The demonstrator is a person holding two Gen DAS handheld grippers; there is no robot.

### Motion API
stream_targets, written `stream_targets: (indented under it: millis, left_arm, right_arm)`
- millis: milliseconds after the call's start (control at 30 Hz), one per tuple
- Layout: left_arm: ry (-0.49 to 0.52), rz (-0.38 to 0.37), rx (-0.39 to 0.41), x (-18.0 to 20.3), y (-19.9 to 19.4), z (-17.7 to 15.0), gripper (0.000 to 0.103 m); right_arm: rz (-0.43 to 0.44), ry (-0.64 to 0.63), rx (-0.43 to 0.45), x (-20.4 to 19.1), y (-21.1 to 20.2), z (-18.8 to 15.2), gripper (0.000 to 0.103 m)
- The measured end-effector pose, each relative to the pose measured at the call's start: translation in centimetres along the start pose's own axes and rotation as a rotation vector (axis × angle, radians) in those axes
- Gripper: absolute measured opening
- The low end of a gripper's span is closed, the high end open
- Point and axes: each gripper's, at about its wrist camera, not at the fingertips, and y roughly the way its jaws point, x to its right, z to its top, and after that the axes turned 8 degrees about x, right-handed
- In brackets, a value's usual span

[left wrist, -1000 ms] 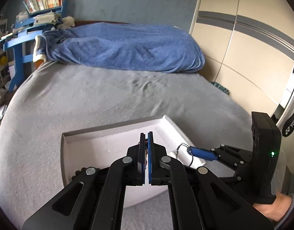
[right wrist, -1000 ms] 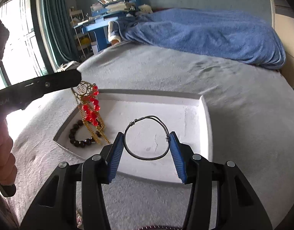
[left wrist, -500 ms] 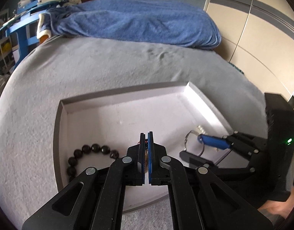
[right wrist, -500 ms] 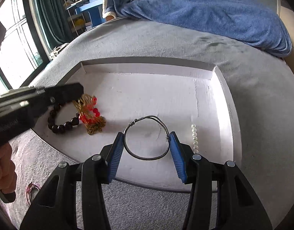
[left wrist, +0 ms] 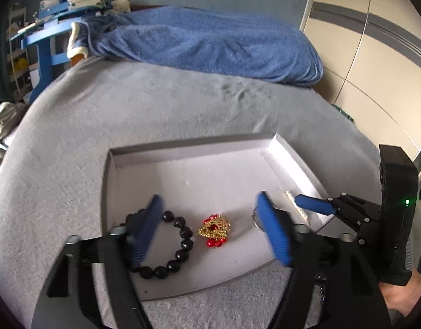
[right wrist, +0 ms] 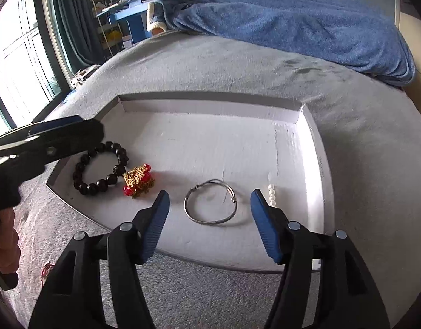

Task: Organize jewelry
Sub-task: 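Place the pendant in the tray with left tool while right tool places the bangle, then grasp the dark bead necklace with the right tool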

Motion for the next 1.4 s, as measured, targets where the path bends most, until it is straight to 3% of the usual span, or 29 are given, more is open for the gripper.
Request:
stream_targets:
  millis: [367,700,967,1400]
  left_arm:
    - [0.026,0.039,0.06,0.0,-5.4,-0.4,0.085]
    - [0.026,0.058,0.071,0.1,-11.4,-4.7,0.087]
    - [0.043,0.071,0.014,0.3,-12.6,-8.6,0.087]
    - [0.204,-0.004,-0.062,4.3,-11.2,-12.9,0.087]
  right_arm:
    - [0.003,0.06,0.082,0.9,-5.4,-0.6,0.073]
    - [0.007,0.092,0.124,1.0,-10.7,-4.0,0.075]
    - [0.01,0.102,0.113,1.4,-12.4,-7.2,0.075]
    - [-0.015,0.116,0.05,4.3,-12.7,-11.8,0.075]
